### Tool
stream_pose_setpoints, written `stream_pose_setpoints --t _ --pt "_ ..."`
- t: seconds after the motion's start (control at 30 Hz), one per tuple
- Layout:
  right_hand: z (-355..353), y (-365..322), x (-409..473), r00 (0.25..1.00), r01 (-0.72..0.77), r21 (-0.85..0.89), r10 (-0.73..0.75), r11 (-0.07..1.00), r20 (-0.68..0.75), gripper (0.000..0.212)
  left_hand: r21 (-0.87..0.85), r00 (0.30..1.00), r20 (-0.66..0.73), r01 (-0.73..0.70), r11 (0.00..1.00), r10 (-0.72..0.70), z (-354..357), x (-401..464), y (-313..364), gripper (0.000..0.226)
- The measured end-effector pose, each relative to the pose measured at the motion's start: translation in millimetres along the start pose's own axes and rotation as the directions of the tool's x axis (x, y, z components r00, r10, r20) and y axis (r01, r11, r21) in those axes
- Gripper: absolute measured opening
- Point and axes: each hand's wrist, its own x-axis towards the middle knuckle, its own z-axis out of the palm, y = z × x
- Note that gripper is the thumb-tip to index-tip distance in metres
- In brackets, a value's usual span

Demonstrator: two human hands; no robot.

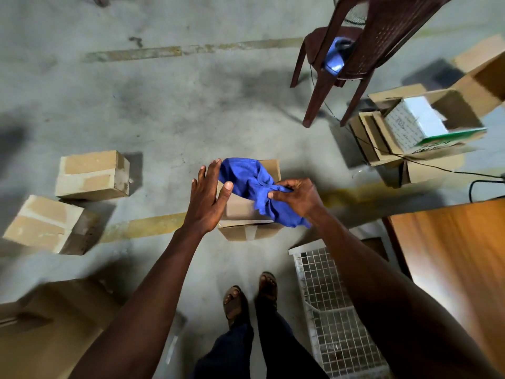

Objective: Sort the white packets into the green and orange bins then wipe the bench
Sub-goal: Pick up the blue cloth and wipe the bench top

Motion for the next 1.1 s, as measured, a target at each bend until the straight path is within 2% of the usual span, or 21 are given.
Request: stream_pose_setpoints --t 0.17,0.3,0.37,0.5,0.6,0.83,1.0,1.1 --pt "-37 -36 -56 0.996 -0.016 0.094 0.025 0.995 -0.087 0.018 -0.013 0.998 -0.023 -0.065 0.998 0.065 -20 -32 51 0.076" --pt "-79 -64 -111 0.971 0.002 0.113 0.025 0.994 -0.237 0.014 -0.006 0.981 -0.019 -0.195 0.981 0.195 -20 -59 94 0.074" --pt "-101 -75 -138 0.953 0.006 0.107 0.027 0.994 -0.301 0.011 -0.008 0.968 -0.015 -0.251 0.968 0.251 -17 -72 116 0.073" --pt "-141 -88 -194 0.922 0.035 0.246 0.064 0.969 -0.383 0.012 -0.020 0.936 0.010 -0.353 0.935 0.353 -1 -100 159 0.073" --pt "-172 -90 -228 0.898 0.058 0.262 0.064 0.963 -0.435 0.010 -0.013 0.913 0.052 -0.403 0.915 0.403 17 -120 187 0.077" --pt "-236 -41 -276 0.875 -0.020 0.153 0.091 0.988 -0.476 0.013 0.044 0.884 0.096 -0.463 0.885 0.458 67 -166 237 0.076" --pt "-267 14 -289 0.890 -0.086 0.028 0.089 0.996 -0.446 0.023 0.076 0.891 0.055 -0.453 0.888 0.450 106 -204 267 0.081" --pt "-281 48 -289 0.908 -0.126 -0.228 0.019 0.965 -0.419 0.042 0.097 0.901 0.037 -0.434 0.896 0.433 131 -233 282 0.082"
